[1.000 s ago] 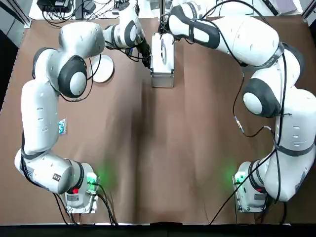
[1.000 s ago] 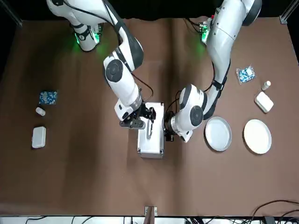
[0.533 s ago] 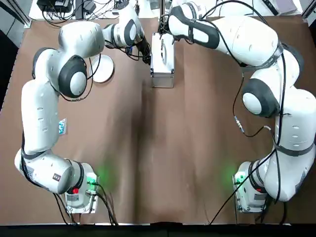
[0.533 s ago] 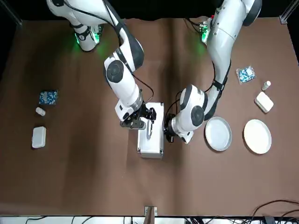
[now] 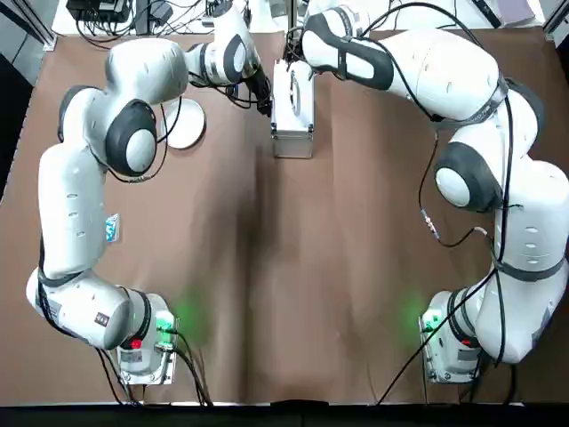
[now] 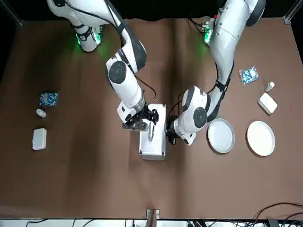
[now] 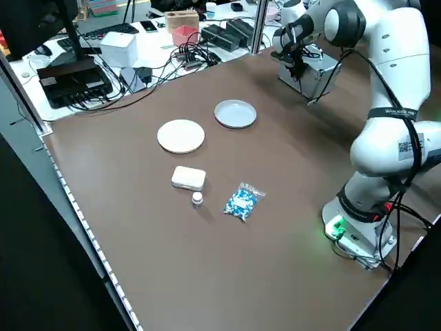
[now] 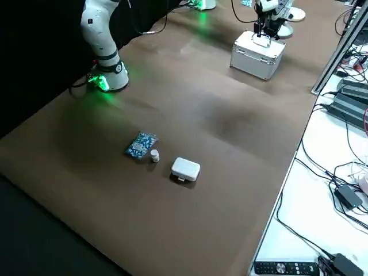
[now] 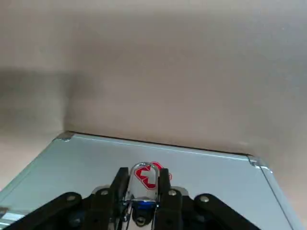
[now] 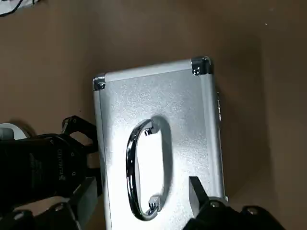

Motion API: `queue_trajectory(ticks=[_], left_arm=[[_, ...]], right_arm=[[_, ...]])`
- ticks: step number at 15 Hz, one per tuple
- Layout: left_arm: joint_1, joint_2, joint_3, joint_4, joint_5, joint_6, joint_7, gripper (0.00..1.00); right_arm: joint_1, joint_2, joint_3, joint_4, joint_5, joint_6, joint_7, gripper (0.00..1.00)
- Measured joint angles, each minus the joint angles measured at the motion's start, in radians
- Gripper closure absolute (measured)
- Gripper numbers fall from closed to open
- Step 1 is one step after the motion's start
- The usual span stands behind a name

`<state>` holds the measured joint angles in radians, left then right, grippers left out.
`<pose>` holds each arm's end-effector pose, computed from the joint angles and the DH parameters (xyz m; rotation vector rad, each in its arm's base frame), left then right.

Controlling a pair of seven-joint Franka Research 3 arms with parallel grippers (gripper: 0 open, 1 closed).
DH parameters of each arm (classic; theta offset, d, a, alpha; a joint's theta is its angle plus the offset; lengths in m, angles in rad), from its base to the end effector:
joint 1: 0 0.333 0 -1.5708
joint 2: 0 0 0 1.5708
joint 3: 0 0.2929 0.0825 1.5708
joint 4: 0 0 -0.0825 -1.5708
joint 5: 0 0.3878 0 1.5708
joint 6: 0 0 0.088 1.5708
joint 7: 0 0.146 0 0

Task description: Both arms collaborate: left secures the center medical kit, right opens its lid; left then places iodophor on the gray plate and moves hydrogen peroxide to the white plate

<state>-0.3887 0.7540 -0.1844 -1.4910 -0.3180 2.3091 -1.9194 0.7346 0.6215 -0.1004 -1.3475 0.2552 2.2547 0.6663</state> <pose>0.6021 -0.3874 0.1835 2.0271 2.1044 -0.4806 0.5895 0.4694 0.3361 -2.8237 0.1947 -0.1856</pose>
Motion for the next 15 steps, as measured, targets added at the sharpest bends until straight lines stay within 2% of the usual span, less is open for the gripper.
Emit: queue_trajectory(ticks=[6,10,11,13,14,15], left_arm=[[0.0,0.0,0.0,0.0,0.0,0.0,0.0,0.69],[0.0,0.0,0.0,0.0,0.0,0.0,-0.001,0.69],[0.0,0.0,0.0,0.0,0.0,0.0,-0.001,0.69],[0.0,0.0,0.0,0.0,0.0,0.0,-0.001,0.69],[0.0,0.0,0.0,0.0,0.0,0.0,-0.001,0.69],[0.0,0.0,0.0,0.0,0.0,0.0,-0.001,0.69]], right_arm=[[0.014,0.019,0.0,0.0,-0.012,0.024,0.0,0.14],[0.018,0.03,0.0,0.001,-0.018,0.027,0.0,0.19],[0.02,0.034,0.0,0.001,-0.025,0.028,0.0,0.26],[0.024,0.045,0.0,0.001,-0.039,0.03,0.0,0.3],[0.025,0.049,0.0,0.001,-0.043,0.032,0.001,0.37],[0.026,0.051,0.0,0.001,-0.047,0.032,0.001,0.37]])
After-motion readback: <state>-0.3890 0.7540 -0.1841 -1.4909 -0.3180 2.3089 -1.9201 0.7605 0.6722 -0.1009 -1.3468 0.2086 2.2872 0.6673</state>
